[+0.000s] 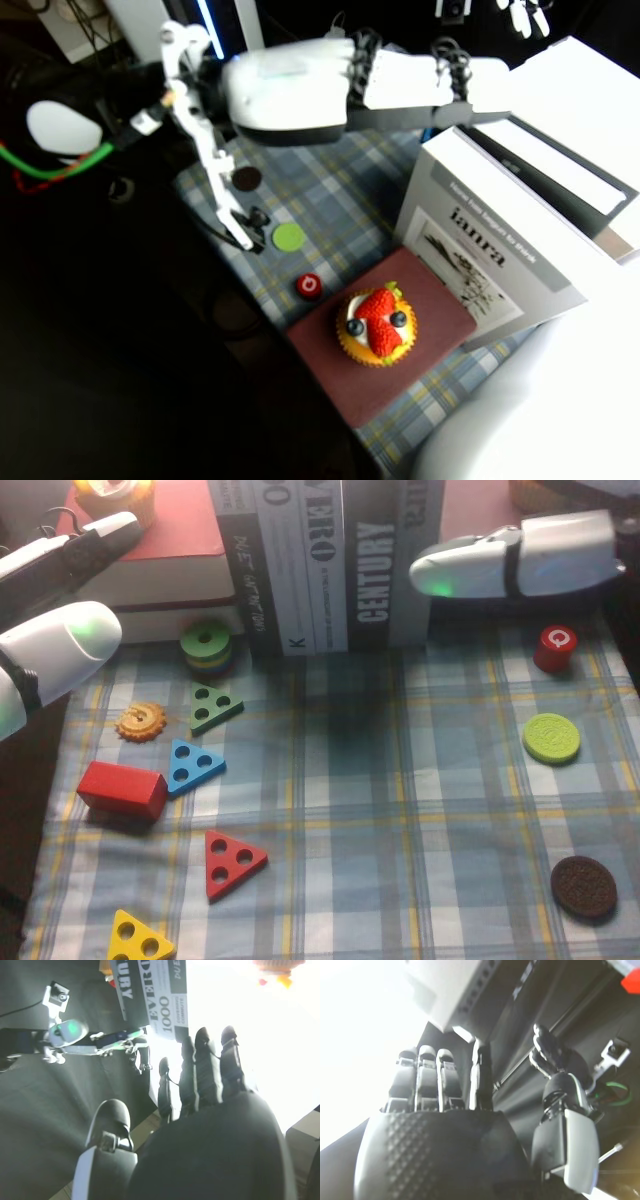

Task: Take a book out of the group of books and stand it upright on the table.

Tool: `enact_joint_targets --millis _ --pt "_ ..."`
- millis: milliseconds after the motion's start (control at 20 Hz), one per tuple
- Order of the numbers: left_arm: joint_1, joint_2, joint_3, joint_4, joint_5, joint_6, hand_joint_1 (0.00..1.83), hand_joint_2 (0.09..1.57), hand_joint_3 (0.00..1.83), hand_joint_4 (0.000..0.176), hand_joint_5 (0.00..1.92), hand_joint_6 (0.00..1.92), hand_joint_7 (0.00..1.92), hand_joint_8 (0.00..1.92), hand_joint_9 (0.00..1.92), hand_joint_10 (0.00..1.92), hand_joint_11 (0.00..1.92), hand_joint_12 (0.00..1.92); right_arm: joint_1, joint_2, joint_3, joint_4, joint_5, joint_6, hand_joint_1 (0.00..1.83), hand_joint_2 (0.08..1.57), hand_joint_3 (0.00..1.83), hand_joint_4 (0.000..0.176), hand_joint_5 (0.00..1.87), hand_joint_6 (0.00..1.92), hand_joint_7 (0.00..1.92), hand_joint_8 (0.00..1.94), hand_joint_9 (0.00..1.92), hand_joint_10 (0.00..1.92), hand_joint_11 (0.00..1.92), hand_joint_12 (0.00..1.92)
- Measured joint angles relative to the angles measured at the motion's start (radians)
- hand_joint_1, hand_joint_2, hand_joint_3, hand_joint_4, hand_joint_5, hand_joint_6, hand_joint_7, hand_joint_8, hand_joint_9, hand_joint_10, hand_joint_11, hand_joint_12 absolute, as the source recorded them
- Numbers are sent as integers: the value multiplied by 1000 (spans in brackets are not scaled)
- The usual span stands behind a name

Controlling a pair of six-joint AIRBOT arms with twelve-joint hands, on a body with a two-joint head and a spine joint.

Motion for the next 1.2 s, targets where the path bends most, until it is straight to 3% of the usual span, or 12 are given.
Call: enact_joint_targets --millis 200,350,450,500,600,650,750,800,1000,1050,1100,1200 --pt "14 0 -3 -6 0 -3 0 1294 5 176 295 3 282 10 245 8 6 27 -40 34 -44 -9 80 0 2 1110 7 64 1000 9 0 0 0 0 0 0" --pt "16 0 -4 -9 -2 -5 0 1281 0 176 299 6 266 4 229 2 0 0 -76 56 -71 -10 120 1 0 1110 0 101 1015 3 0 0 0 0 0 0" --pt "16 0 -4 -8 -3 -5 0 1287 2 176 310 10 277 8 242 7 0 0 -105 66 -87 -9 143 1 0 1123 4 82 1013 1 1 0 0 0 0 0" --pt "19 0 -4 -9 -5 -7 1 1298 6 176 314 10 276 7 239 5 0 0 -124 66 -99 -10 159 3 0 1120 2 128 998 1 0 0 0 0 0 0" --pt "21 0 -4 -10 -5 -8 12 1310 10 176 305 4 274 4 224 0 0 0 -150 66 -117 -18 170 8 0 1122 3 151 982 0 0 0 0 0 0 0" --pt "22 0 -4 -10 -6 -10 36 1317 9 175 302 2 274 3 223 0 0 0 -173 66 -125 -26 172 13 0 1145 11 112 991 3 0 0 0 0 0 0" --pt "25 0 -5 -15 -10 -14 25 1321 6 176 288 0 274 2 221 0 0 0 -222 66 -133 -55 171 46 0 1175 16 112 966 0 0 0 0 0 0 0" --pt "27 0 -5 -17 -10 -16 14 1323 5 176 278 0 267 0 220 0 0 0 -236 68 -135 -61 186 70 56 1205 18 74 978 5 0 0 0 0 0 0" --pt "27 0 -7 -20 -10 -18 17 1326 4 176 293 6 273 3 224 5 0 0 -300 93 -162 -99 275 156 50 1235 9 91 579 0 0 0 0 0 0 0" --pt "27 0 -10 -24 -11 -19 10 1317 0 167 318 14 304 14 255 16 0 0 -314 105 -170 -115 306 176 453 1199 0 15 503 10 0 0 0 0 0 0" --pt "27 -3 -10 -23 -13 -19 1 1309 0 174 321 14 303 11 265 18 0 0 -329 117 -179 -121 352 194 90 1196 0 48 157 13 0 0 0 0 0 0" --pt "27 -11 -10 -27 -15 -19 0 1307 0 176 318 7 297 5 289 19 20 9 -349 135 -188 -122 433 197 3 1192 0 56 70 11 0 0 0 0 0 0"
